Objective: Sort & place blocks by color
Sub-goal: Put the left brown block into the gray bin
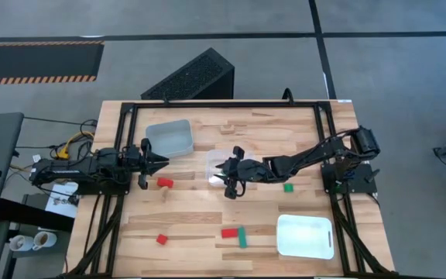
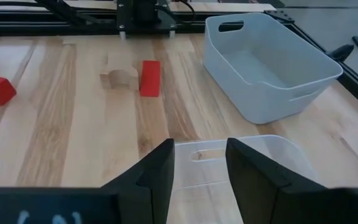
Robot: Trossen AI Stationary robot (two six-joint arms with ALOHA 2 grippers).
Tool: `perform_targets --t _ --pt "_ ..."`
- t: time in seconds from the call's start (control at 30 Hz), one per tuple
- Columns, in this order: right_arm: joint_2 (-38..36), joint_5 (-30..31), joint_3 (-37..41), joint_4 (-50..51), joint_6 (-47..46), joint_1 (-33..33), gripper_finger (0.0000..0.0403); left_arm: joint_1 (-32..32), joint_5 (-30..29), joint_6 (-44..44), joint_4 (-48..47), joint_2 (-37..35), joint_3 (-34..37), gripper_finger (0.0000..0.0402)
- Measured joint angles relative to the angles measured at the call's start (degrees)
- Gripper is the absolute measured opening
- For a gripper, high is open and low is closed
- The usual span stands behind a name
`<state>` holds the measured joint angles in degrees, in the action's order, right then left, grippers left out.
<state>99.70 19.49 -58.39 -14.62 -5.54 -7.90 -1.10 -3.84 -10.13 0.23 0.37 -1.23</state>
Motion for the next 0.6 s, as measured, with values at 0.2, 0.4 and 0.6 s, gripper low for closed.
perform_targets --t 0.2,0.4,0.6 --pt "0.0 0.0 0.0 -0.07 -0.04 0.04 0.0164 0.0 0.0 0.0 -0.01 -0.01 0.01 0.0053" --pt "0.0 0.0 0.0 -0.37 -0.42 0.07 0.016 0.0 -1.55 -1.35 4.01 -0.01 0.02 0.0053" --pt "0.0 0.0 0.02 -0.41 -0.34 0.07 0.016 0.0 -4.2 -4.0 9.26 -0.06 0.0 0.0053"
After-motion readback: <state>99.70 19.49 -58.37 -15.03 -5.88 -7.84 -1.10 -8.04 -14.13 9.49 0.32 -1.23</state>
